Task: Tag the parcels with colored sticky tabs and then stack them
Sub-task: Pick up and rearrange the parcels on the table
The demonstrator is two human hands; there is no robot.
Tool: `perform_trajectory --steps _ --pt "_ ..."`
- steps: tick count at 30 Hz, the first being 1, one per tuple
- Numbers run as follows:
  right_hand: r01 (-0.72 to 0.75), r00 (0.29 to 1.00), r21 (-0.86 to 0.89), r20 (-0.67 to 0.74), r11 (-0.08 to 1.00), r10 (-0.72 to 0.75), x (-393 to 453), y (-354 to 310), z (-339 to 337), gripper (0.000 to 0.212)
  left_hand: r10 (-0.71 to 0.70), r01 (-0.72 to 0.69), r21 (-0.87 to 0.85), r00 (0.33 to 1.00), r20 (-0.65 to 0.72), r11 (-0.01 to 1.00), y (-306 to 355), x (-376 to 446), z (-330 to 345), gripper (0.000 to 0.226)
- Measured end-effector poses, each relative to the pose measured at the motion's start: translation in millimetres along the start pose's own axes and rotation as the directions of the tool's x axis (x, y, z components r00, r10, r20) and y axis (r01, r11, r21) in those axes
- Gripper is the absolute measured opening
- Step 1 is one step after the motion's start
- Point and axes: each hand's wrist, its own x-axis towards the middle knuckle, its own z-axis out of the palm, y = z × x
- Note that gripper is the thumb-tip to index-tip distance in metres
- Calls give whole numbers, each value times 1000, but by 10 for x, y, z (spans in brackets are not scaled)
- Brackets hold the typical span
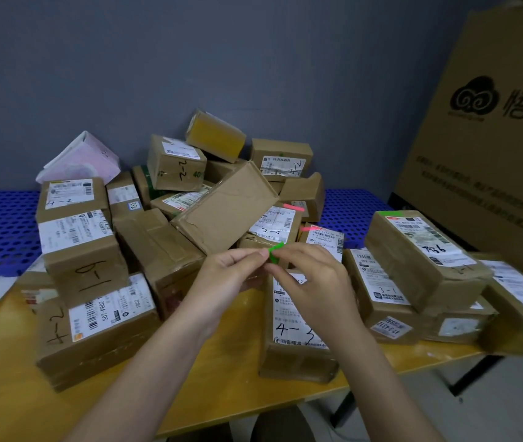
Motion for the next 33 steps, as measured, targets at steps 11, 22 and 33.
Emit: perform_trajectory --steps 11,22,33 --pt "-280 959 230 109 932 262 97 -62 -76 11 33 -32 27 999 -31 999 -1 -30 49 14" --pt "-553 830 525 413 647 375 322 -2 -204 13 -38 38 1 999 -25 999 84 22 34 11" --pt "-563 811 432 453 705 371 348 15 -276 11 39 -33 100 998 -56 994 81 61 53 13"
